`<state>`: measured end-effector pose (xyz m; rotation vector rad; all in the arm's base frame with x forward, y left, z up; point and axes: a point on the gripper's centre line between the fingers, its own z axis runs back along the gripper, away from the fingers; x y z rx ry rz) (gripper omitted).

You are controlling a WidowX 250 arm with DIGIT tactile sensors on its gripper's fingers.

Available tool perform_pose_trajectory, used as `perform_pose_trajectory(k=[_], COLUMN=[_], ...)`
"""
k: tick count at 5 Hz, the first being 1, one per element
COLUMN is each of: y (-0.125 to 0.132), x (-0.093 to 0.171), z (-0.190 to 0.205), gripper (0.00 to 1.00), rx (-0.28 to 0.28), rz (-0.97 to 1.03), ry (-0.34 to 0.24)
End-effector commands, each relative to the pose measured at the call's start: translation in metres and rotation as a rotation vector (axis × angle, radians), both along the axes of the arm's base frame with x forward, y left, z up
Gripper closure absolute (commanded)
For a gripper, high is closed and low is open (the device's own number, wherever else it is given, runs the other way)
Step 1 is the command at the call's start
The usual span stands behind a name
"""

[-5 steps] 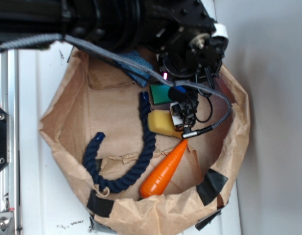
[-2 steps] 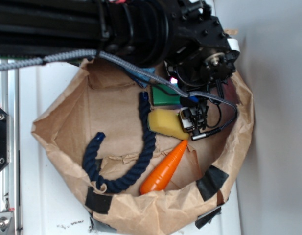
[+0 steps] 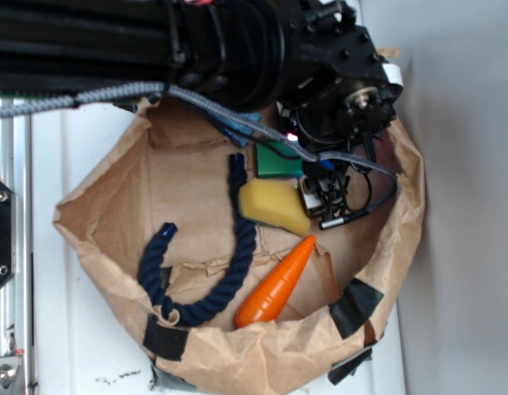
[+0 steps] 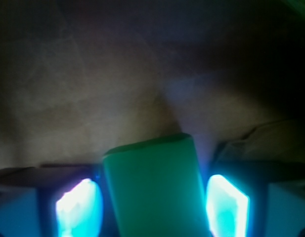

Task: Grab the green block.

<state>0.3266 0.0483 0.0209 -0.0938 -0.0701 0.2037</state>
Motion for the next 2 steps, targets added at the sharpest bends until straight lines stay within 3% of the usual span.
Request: perform_pose_trajectory(k=[1, 2], y=[-0.0136, -0.0128], x=[-0.002, -0.0041], z=[0.0025, 0.0029], gripper=[1.0, 1.0], rx=[0.03, 0.035], rz=[-0.073, -0.075], ry=[-0.04, -0.047])
